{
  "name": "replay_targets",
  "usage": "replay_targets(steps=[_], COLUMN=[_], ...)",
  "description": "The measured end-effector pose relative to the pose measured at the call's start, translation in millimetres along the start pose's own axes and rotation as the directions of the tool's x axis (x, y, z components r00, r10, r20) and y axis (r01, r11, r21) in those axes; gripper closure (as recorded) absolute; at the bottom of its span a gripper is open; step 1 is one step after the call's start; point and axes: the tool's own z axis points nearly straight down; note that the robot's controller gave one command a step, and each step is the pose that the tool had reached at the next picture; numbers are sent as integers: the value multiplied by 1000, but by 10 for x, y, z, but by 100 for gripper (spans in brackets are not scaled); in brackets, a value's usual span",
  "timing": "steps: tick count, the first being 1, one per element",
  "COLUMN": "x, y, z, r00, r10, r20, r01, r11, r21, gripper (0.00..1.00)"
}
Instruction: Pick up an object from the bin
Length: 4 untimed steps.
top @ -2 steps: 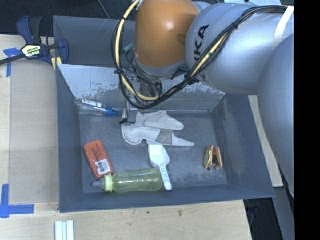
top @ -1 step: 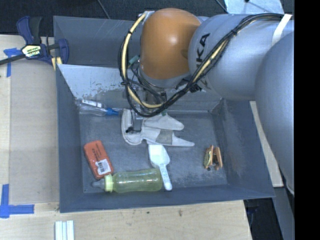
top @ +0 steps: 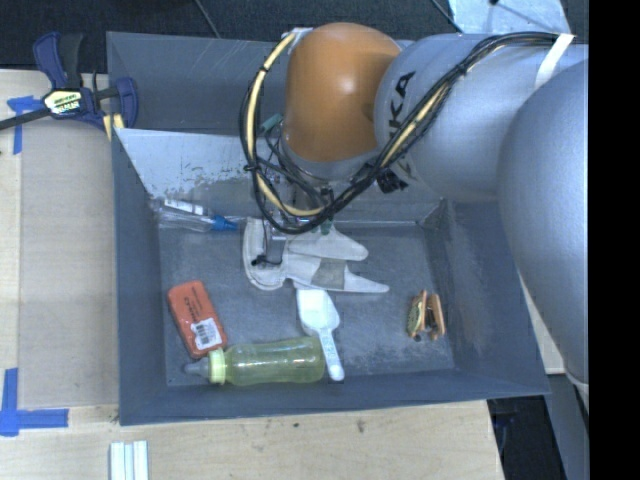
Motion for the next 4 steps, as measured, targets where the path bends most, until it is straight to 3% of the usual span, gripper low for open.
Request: replay_targets(steps=[1,2,3,4], x=[-4,47,-14,78], y=[-19,7,-31,-186], z=[-20,-160,-421,8], r00=[1000,1000,996,993], r10=[17,-19,-85,-115], r20=[1,-11,17,-1], r01=[-17,19,85,115], r11=[1000,1000,996,993], r21=[-1,3,-1,0], gripper=[0,0,0,0])
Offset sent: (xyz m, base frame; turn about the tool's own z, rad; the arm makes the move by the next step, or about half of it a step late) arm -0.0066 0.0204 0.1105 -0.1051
